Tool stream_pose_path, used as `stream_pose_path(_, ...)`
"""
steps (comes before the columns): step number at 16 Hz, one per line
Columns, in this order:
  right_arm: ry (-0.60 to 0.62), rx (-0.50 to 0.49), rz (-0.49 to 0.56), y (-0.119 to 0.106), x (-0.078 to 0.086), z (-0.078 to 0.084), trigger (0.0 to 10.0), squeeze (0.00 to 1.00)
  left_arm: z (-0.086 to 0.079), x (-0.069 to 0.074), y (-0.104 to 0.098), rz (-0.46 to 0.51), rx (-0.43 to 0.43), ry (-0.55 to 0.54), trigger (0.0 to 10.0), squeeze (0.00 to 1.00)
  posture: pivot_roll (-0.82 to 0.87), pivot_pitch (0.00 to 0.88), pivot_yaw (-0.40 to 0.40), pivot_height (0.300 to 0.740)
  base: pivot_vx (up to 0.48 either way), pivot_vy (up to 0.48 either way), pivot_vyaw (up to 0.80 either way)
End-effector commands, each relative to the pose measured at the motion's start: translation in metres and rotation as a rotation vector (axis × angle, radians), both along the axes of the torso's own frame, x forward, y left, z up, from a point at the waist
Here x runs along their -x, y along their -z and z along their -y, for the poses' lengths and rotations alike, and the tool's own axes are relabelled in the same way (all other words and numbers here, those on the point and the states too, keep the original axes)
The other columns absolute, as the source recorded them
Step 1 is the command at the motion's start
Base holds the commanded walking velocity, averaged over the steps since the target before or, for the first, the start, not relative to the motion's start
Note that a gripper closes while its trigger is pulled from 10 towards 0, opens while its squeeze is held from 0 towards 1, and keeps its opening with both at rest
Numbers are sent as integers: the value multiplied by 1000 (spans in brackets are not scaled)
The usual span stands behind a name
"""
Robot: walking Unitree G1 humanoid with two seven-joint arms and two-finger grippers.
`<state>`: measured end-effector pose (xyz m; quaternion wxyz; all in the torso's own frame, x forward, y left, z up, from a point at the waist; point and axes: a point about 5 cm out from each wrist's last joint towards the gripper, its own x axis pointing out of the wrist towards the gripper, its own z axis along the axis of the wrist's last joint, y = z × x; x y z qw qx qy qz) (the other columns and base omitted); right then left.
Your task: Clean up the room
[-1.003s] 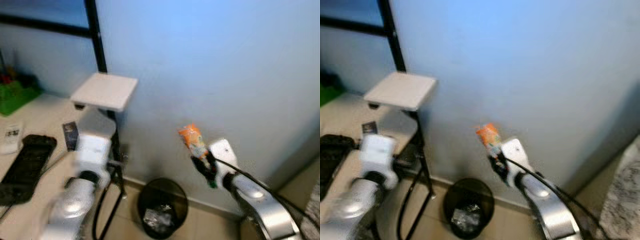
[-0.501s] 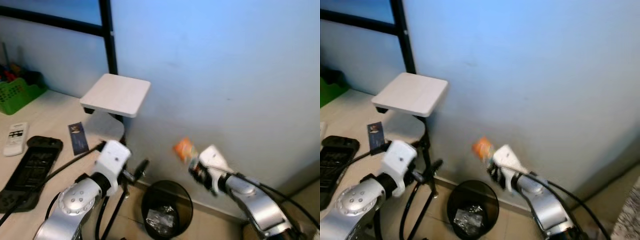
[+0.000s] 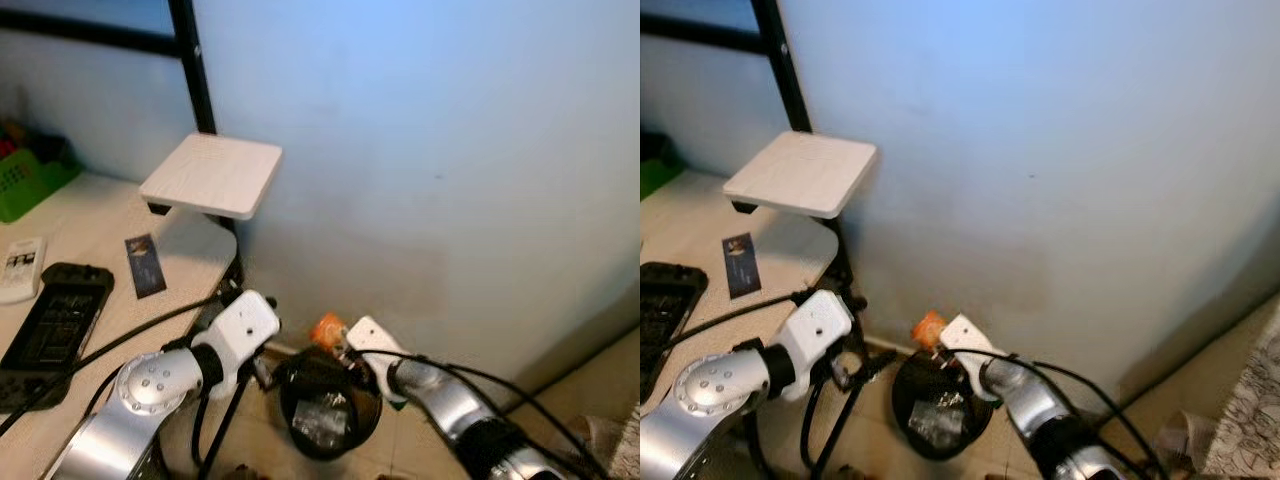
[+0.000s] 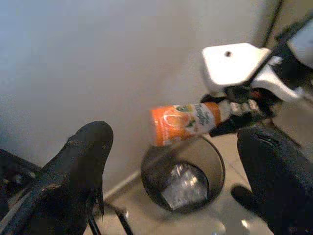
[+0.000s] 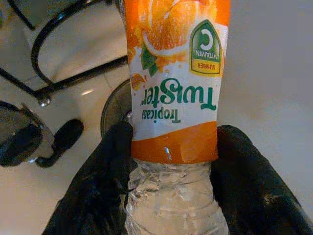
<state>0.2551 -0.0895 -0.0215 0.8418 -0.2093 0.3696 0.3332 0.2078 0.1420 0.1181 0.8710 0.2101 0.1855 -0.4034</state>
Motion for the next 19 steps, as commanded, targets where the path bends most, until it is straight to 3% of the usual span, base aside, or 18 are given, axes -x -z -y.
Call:
stream_pose_path(1,12,12,12,3,-2,1,10000,0,3,3,-3,9,-13,42,10000,0,27,121,-19,740,0,0,0)
stream_pose_path(4,90,29,49,6,-8,0,10000,0,7,10,-4,-22,-12,102,10000,0,28,148,-15,740,0,0,0)
stream_pose_path(6,189,-23,80,-1,-19,-2,10000,0,10,18,-3,-60,-8,146,10000,0,26,168,-12,740,0,0,0)
stream_pose_path(13,242,-173,104,-13,-30,-21,10000,27,5,22,-1,-78,-36,153,10000,0,23,174,-15,740,0,0,0)
stream_pose_path(14,247,-191,97,-13,-30,-23,10000,1000,5,22,-1,-77,-36,152,10000,0,24,175,-17,740,0,0,0)
stream_pose_path(19,234,-229,63,-11,-27,-27,10000,1000,5,22,-1,-78,-38,145,10000,0,30,172,-22,740,0,0,0)
